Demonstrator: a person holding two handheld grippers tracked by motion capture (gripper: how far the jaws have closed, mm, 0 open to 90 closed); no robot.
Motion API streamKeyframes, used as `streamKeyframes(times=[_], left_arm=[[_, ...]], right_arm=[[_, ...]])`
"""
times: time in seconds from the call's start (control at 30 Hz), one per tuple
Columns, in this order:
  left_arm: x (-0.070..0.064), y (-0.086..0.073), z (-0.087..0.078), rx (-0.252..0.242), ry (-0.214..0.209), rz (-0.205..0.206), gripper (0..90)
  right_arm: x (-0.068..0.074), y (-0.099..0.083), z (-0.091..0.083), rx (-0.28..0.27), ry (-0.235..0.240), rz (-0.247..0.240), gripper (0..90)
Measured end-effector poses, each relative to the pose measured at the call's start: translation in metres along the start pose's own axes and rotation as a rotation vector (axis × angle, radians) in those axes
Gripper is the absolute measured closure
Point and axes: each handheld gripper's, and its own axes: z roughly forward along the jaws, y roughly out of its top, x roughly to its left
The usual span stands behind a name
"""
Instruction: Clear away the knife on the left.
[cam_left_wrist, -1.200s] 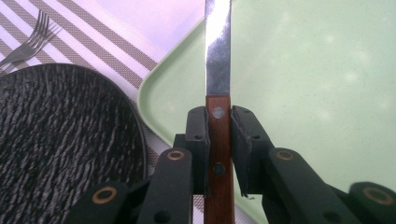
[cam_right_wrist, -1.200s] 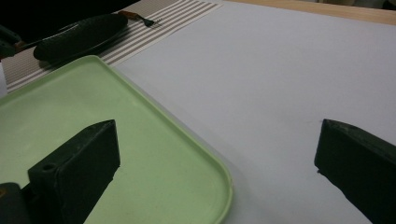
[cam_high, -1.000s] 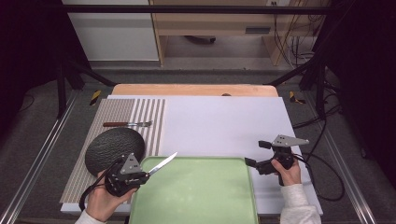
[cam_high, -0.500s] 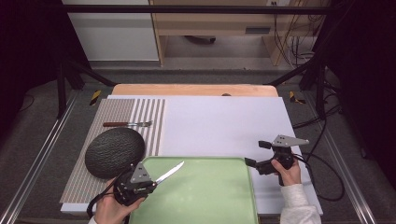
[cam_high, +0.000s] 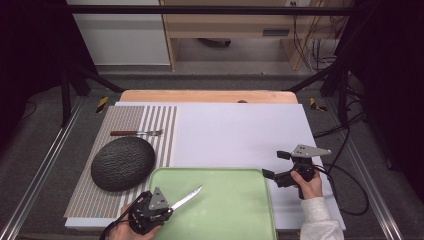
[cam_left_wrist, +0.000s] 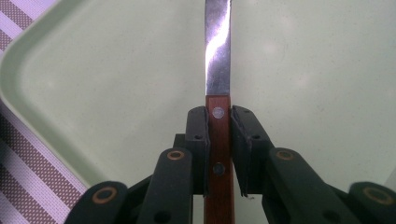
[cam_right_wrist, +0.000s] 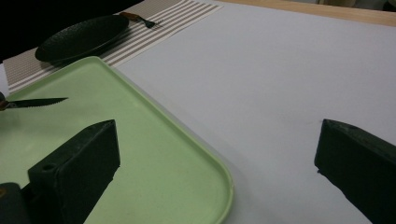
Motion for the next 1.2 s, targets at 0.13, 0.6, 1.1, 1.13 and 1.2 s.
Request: streamKeyframes(times=[0.13,0.6,1.1,1.13,1.2], left_arm=[[-0.003,-0.003,0.002,0.011,0.003,-0.006,77.3],[-0.004,-0.009,0.016,0.072,0.015,-0.015,77.1],[-0.001,-0.007,0.010,-0.019,0.028,-0.011,61.5],[0.000,-0.006,0.008,-0.041,0.021,-0.010,60.3],[0.001,-0.005,0.005,-0.085,0.006,-0.013,57.6]], right_arm=[[0.000,0.000,0.000,-0.001,-0.001,0.000,0.6],[0.000,0.000,0.000,0.004,0.001,-0.001,0.6],[0.000,0.000,0.000,0.002,-0.001,-0.001,0.6],[0.000,0.000,0.000,0.002,-0.001,0.000,0.6],[0.000,0.000,0.000,0.005,-0.001,0.000,0.6]])
